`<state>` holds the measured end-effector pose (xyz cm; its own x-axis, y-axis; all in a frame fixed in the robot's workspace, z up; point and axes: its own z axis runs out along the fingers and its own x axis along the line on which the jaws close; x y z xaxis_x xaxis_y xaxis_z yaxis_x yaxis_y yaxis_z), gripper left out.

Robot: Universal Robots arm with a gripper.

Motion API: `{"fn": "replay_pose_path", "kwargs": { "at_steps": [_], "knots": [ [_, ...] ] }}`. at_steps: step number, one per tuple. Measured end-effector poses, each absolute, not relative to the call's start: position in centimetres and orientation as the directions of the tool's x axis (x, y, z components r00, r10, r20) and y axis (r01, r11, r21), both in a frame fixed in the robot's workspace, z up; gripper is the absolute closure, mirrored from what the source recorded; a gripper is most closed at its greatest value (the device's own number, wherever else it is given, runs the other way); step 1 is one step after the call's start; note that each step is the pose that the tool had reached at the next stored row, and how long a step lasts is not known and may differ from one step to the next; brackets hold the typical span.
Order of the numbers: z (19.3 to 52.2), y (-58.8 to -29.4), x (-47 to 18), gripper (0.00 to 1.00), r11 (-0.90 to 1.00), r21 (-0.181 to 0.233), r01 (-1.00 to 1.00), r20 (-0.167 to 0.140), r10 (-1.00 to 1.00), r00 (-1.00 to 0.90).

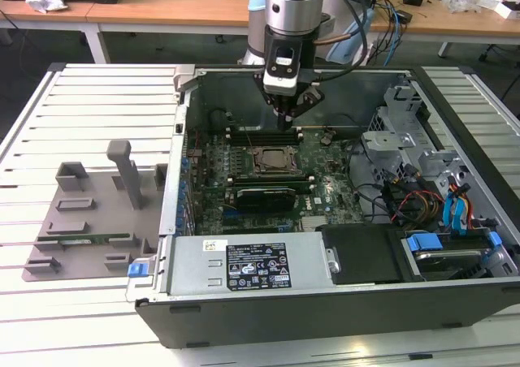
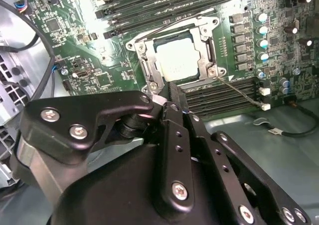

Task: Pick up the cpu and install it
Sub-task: 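Install the first cpu locking lever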

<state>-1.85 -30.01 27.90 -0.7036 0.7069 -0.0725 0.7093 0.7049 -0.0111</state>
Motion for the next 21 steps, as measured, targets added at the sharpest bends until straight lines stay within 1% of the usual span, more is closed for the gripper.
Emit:
{"fn": "replay_pose_path", "kwargs": {
  "at_steps": [11, 21],
  "knots": [
    [27.89, -30.01, -1.85, 0.89, 0.759, -0.011, 0.650, -0.072, 0.648, -0.758],
    [27.89, -30.01, -1.85, 0.89, 0.831, -0.011, 0.556, -0.072, 0.554, -0.830]
  ]
}}
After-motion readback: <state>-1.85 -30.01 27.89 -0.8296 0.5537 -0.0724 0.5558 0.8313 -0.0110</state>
